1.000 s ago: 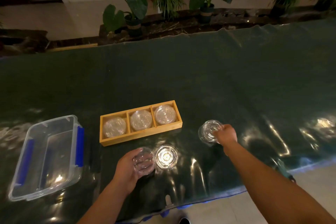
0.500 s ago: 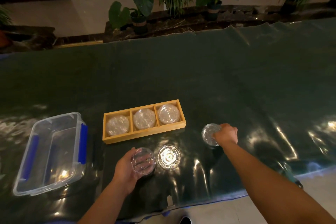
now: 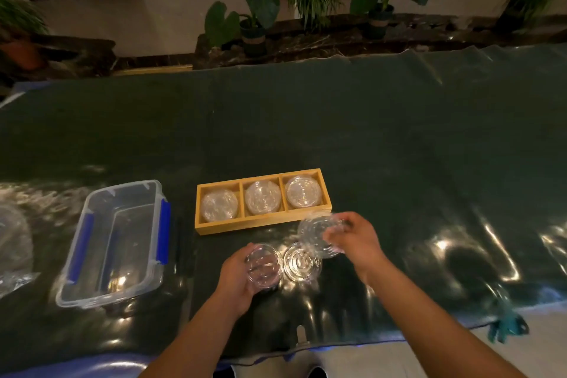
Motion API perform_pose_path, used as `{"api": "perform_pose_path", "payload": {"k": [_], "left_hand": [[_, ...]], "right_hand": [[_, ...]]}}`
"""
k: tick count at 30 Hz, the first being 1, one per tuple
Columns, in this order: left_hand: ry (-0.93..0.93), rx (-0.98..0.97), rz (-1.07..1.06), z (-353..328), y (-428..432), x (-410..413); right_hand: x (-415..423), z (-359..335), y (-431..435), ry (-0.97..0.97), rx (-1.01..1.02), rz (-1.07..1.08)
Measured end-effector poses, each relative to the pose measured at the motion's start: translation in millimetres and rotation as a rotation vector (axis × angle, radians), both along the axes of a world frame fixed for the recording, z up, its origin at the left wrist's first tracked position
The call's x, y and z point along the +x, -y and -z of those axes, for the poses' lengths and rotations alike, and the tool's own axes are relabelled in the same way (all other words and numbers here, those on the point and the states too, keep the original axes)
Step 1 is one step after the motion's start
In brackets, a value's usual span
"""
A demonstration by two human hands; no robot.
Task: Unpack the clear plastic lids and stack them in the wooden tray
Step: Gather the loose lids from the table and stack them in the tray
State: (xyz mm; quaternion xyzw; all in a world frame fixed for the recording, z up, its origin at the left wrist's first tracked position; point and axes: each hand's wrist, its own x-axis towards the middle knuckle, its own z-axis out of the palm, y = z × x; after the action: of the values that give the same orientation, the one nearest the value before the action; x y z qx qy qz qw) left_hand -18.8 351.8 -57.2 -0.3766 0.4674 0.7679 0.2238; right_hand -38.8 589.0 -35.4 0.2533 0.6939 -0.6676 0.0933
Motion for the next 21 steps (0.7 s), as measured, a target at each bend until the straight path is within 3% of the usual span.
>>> {"api": "perform_pose_path", "payload": {"k": [4,10,15,19,21], "left_hand": [[-0.031,0.0,0.017,-7,-1,-2],[-0.098,0.058,0.116,-9,3,-2],[-0.221,0.011,0.191,-7,15,1],[-0.204,0.002,0.162,-2,21,4],[-0.181,0.001,0.116,1,27,3]], "right_hand": [[6,-11,49,-0.02,0.007,-0.146],[12,-4,87,0.017,0.229,-0.278],[15,-2,106,-0.085,0.39,-0.411],[16,8,106,-0.056,0.347,-0.508],[13,12,93,-0.016,0.291,-0.438]]}}
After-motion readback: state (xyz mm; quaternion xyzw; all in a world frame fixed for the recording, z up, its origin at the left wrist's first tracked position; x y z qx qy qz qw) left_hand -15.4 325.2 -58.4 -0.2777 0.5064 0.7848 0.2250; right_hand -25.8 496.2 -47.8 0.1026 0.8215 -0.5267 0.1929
